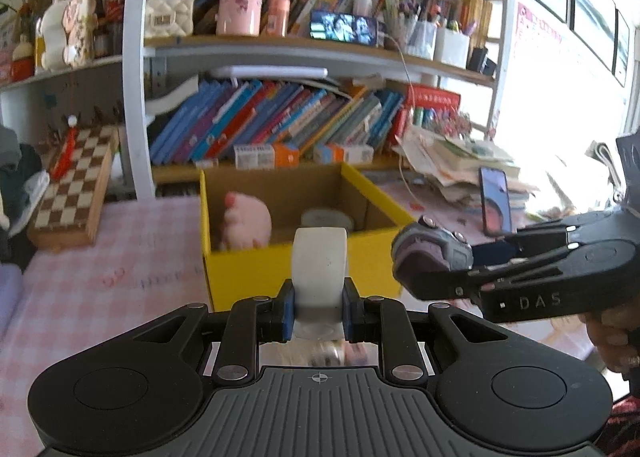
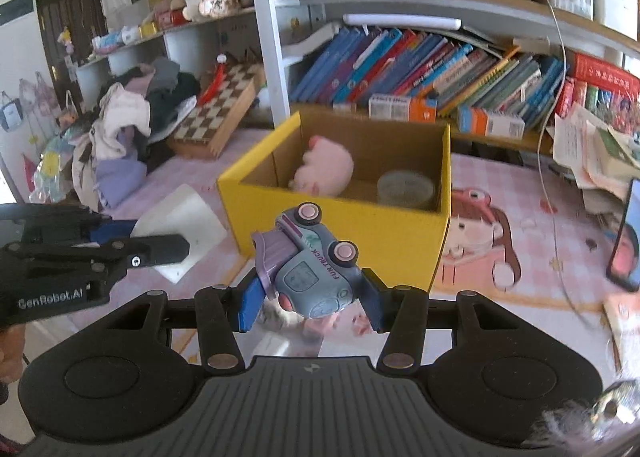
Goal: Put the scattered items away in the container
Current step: 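Carry the white block with the left gripper while the right gripper lowers the car into the box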
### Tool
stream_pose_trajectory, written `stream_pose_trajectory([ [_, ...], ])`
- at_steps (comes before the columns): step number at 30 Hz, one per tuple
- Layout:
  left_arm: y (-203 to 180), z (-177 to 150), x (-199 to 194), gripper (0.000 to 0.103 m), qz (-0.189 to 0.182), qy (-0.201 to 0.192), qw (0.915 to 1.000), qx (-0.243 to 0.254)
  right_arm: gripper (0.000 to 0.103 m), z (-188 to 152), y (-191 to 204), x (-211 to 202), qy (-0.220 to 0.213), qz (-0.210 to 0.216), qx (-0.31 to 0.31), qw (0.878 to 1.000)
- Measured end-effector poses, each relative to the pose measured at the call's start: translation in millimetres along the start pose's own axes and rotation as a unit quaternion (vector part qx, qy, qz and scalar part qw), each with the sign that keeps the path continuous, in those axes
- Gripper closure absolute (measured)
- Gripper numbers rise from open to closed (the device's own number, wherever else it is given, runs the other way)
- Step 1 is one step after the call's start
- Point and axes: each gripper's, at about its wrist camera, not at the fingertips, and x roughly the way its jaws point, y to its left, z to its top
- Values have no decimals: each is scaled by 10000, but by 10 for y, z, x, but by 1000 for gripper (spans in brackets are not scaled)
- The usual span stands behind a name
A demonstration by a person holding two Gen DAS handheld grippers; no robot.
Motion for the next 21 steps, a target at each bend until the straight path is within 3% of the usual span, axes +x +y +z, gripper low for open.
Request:
stream_pose_trajectory([
  [11, 64, 522, 511, 82, 103, -89, 9996, 265, 55, 627, -317, 392, -246, 196, -471, 9984],
  [15, 83, 704, 833, 82, 226, 71, 9982, 559, 55, 845, -421, 661, -235, 206, -766, 9966],
  [21, 236, 830, 1325, 82, 314, 549, 9971, 417, 55, 987, -547, 1121, 154, 326, -1249, 9915],
])
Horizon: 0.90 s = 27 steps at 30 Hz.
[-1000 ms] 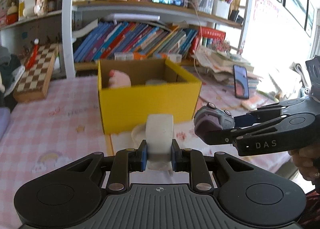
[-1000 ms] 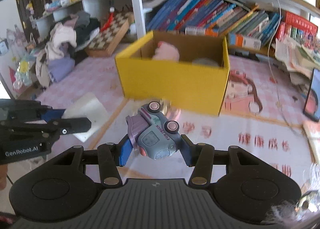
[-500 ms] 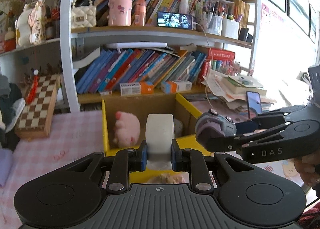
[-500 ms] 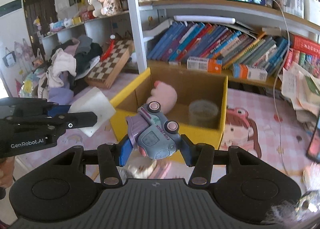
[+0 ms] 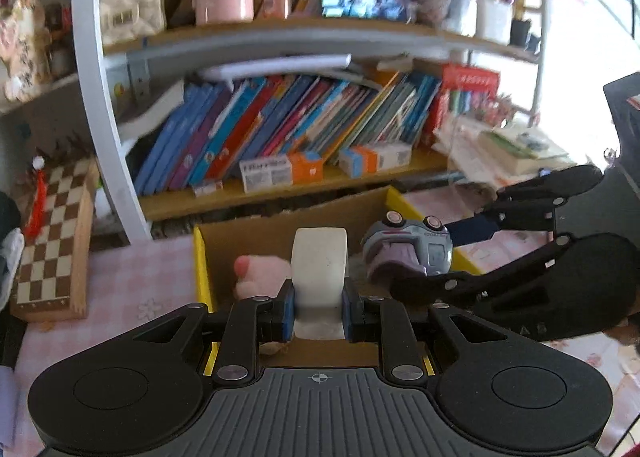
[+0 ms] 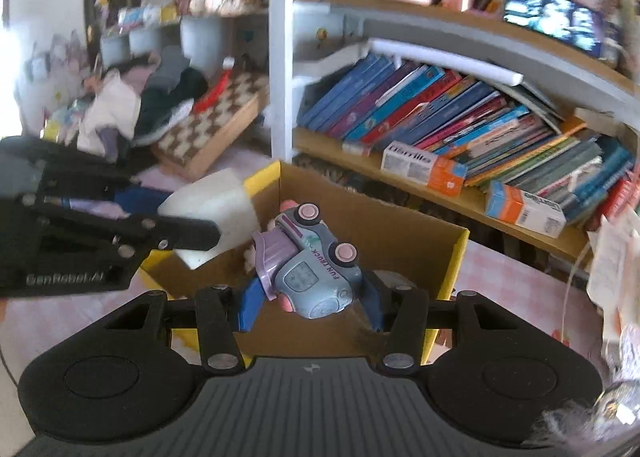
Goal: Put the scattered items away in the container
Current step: 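Carry the white block with the left gripper while the right gripper lowers the car into the box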
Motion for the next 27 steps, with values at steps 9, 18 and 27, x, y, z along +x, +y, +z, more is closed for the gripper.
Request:
stream_pose_trajectory([
  [9, -57, 56, 412, 82, 57, 601, 9975, 378, 55, 84, -147, 462, 580, 325, -692, 9954],
  [18, 21, 18, 839, 82, -94, 1464, 9882, 434, 54, 86, -85, 869, 1296, 484, -1866, 9727],
  [27, -13, -71, 1033, 81, -253, 1959, 9776, 721, 54, -22, 73, 1201, 1918, 515, -2808, 9390],
])
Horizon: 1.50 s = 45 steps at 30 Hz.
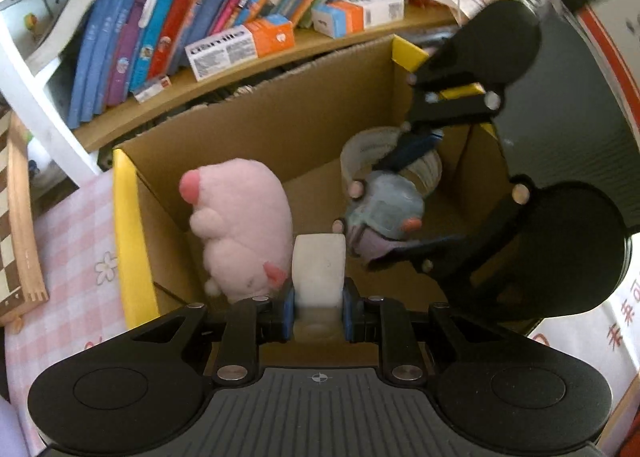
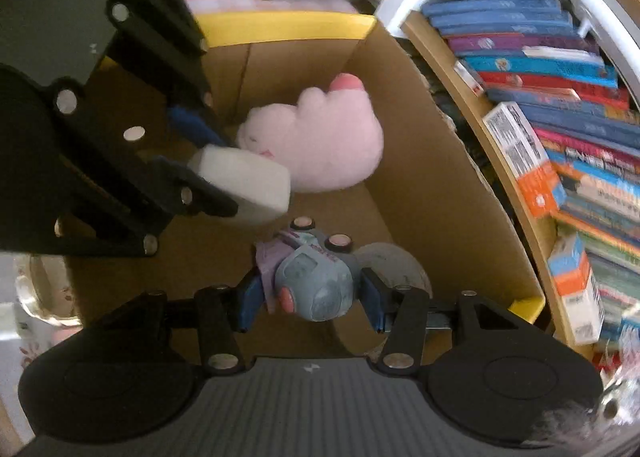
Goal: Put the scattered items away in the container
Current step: 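Carry the white block with the left gripper while the right gripper lowers the car into the box, then open the right gripper to release the car while the left gripper releases the white block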
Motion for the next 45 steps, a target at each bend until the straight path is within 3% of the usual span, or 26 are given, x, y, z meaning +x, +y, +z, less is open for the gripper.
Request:
stream_pose_trajectory([
  [8, 83, -33, 4, 81, -44, 135, 9999, -70, 54, 78, 8, 80, -23, 262, -36, 9996],
  [21, 135, -37, 149, 77, -77, 334, 9992, -218, 55, 143, 6, 276, 102, 323, 73, 9994],
  [23, 111, -42, 122, 76, -8, 260, 9995, -176, 53, 138, -3, 267, 35, 310, 140, 9994],
  [26, 91, -56, 38, 72, 74, 119, 9998, -137, 38, 118, -29, 192, -151, 291, 260, 9991],
  [30, 101, -69, -119, 64, 129, -146, 9997, -162, 36, 74, -92, 62, -350, 306, 496, 9977],
  [35, 98, -115, -399, 62, 171, -575, 9980, -178, 28, -24, -156, -211, -688, 241, 841, 9938],
  [37, 99, -143, -517, 55, 170, -775, 9966, -236, 28, -49, -165, -333, -823, 193, 982, 9916],
  [45, 51, -231, -972, 52, 216, -1576, 9862, -448, 27, -69, -27, -811, -1304, -101, 1380, 9818],
])
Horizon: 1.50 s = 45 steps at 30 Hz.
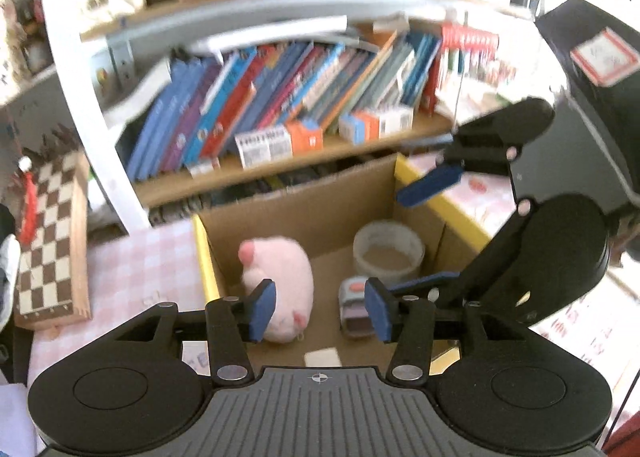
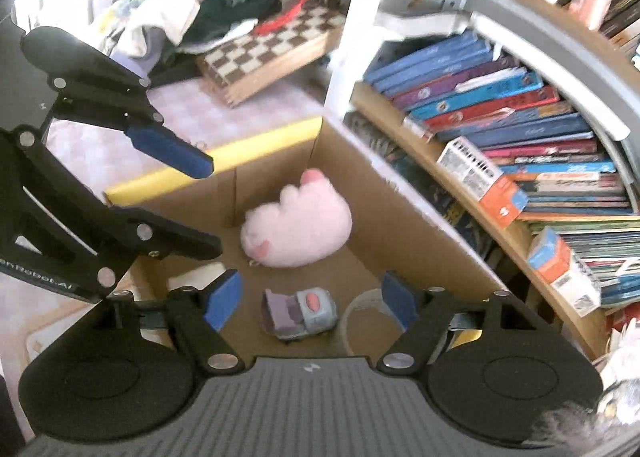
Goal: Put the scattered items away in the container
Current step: 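Open the right gripper to release the car while the left gripper releases the white block, then withdraw both grippers from the box toward the items on the table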
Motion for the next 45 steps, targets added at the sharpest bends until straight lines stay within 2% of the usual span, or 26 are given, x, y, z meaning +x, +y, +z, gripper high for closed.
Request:
stream_pose_trajectory([
  [6, -52, -49, -372, 48, -57, -472, 9988, -88, 26, -11, 157, -428, -454, -333, 259, 9981],
  [10, -83, -130, -581, 38, 12, -703, 9975, -108, 22, -79, 229, -672, -719, -477, 704, 9938],
  [13, -102, -218, -717, 32, 75, -772, 9969, -114, 19, -157, 301, -815, -843, -644, 924, 9901],
  [17, -106, -366, -884, 29, 188, -836, 9962, -181, 17, -278, 410, -985, -916, -951, 1197, 9840],
  [20, -93, -500, -1019, 23, 261, -883, 9953, -292, 12, -380, 523, -1117, -1001, -1213, 1337, 9785],
  [21, -96, -550, -1065, 22, 318, -882, 9951, -320, 9, -419, 564, -1159, -1027, -1306, 1401, 9761],
  [26, -120, -825, -1301, 17, 557, -963, 9925, -497, 6, -637, 804, -1342, -1121, -1621, 1722, 9651],
  [31, -184, -1123, -1459, 15, 782, -989, 9890, -777, 5, -890, 1056, -1457, -1072, -1940, 1853, 9574],
  [33, -219, -1255, -1478, 13, 767, -916, 9890, -873, 5, -998, 1129, -1481, -1037, -1995, 1983, 9540],
  [37, -307, -1419, -1492, 13, 778, -708, 9918, -721, 5, -1194, 1287, -1476, -866, -2063, 2202, 9495],
  [45, -460, -1756, -1562, 13, 802, -624, 9904, -937, 5, -1428, 1715, -1359, -565, -1948, 2314, 9515],
])
